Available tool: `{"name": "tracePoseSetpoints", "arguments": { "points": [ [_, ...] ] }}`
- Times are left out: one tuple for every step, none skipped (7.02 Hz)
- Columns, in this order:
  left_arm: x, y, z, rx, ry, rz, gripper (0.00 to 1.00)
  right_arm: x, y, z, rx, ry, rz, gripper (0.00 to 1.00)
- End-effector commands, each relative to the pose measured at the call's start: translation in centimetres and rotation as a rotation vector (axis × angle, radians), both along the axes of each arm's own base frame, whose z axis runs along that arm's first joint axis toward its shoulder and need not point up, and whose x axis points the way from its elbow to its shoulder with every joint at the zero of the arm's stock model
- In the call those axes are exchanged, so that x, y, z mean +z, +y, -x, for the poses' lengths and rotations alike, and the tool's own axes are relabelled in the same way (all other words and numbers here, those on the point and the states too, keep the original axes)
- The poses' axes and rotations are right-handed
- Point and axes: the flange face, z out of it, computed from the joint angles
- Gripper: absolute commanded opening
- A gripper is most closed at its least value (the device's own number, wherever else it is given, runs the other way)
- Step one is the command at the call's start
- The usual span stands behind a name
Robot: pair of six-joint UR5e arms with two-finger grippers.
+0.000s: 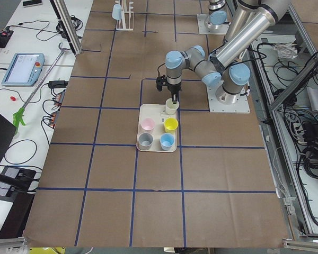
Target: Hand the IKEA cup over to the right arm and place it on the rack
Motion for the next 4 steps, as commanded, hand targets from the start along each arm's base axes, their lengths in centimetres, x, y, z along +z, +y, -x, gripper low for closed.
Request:
{"name": "tracePoseSetpoints", "arguments": {
  "points": [
    [5.1,-2.3,-1.1,0.002,-0.006,0.025,0.0,-0.2,1.4,-3.0,0.033,-0.172,-0.109,1.0],
    [8.6,-4.2,-2.1,0.002,0.016,-0.005,0.0,-1.0,1.5,-4.3,0.095,-0.27,-0.219,1.0],
    [13.7,-6.2,-2.9,0.007,0.035,-0.029,0.0,-0.5,1.9,-4.9,0.152,-0.313,-0.243,1.0],
    [18.4,-7.9,-2.4,0.037,0.073,-0.02,0.0,0.2,2.3,-5.1,0.163,-0.373,-0.26,1.0]
  ]
}}
